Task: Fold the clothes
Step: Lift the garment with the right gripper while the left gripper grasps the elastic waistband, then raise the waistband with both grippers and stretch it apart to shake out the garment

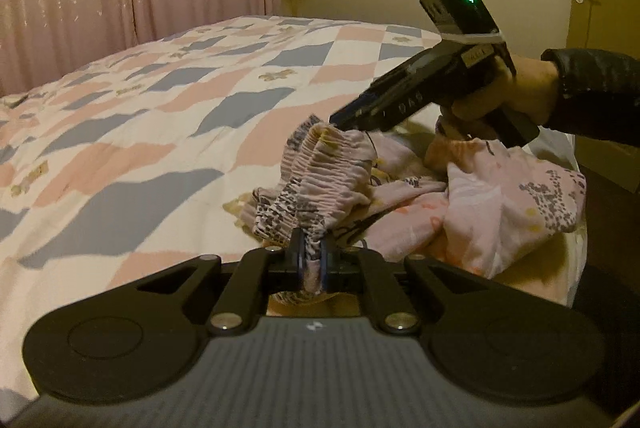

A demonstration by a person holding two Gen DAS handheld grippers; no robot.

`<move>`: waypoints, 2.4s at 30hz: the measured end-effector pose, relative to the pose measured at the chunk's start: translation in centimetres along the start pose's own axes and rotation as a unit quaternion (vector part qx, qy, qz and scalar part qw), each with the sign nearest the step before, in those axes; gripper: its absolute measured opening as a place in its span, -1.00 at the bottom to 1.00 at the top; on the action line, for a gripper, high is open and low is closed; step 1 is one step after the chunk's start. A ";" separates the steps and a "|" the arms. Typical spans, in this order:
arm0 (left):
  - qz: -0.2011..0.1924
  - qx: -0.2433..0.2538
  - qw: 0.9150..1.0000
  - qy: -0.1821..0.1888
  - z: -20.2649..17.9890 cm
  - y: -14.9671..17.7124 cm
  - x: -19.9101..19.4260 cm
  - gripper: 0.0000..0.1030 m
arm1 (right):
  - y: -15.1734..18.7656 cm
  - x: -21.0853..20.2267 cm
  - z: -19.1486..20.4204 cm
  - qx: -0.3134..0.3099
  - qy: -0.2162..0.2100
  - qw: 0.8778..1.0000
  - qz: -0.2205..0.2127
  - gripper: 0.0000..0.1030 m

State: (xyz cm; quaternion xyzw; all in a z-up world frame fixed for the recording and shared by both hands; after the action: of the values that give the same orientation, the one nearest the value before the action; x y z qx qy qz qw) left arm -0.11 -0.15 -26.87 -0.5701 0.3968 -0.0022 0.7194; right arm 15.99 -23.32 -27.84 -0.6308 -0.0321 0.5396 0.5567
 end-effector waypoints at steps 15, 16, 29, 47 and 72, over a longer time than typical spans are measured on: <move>-0.020 -0.099 0.995 0.000 -1.4 -2.1 -1.2 -0.19 | -0.6 -7.8 2.2 0.031 0.004 0.995 -0.094 -0.97; -0.023 -0.109 0.994 0.005 -1.5 -2.4 -1.3 -0.19 | -0.7 -9.0 2.6 0.030 0.010 0.994 -0.107 -0.97; -0.030 -0.275 0.957 0.089 -0.5 -4.1 2.5 0.28 | 1.4 -17.4 7.5 0.007 0.068 0.979 -0.190 -0.97; -0.002 -0.406 0.903 0.138 3.6 -4.0 8.7 -0.95 | 4.4 -19.0 5.4 0.035 0.116 0.973 -0.198 -0.97; -0.221 0.009 0.968 -0.116 0.3 -17.3 -25.2 -0.97 | -1.1 -36.2 16.3 -0.061 0.222 0.890 -0.393 -0.98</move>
State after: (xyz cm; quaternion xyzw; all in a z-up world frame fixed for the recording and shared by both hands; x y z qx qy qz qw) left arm -9.42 5.53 1.69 -0.6337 0.1753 -0.0984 0.7470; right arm -10.15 -35.25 -0.41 -0.7024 -0.1857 0.1199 0.6766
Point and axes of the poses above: each gripper's, at about its wrist camera, not at the fingertips, and x roughly the way its jaws point, z to its left, y to its underside, the point moved 2 cm from there along x, roughly the way its jaws point, and after that the axes turned 2 degrees about x, right-handed, at the moved point
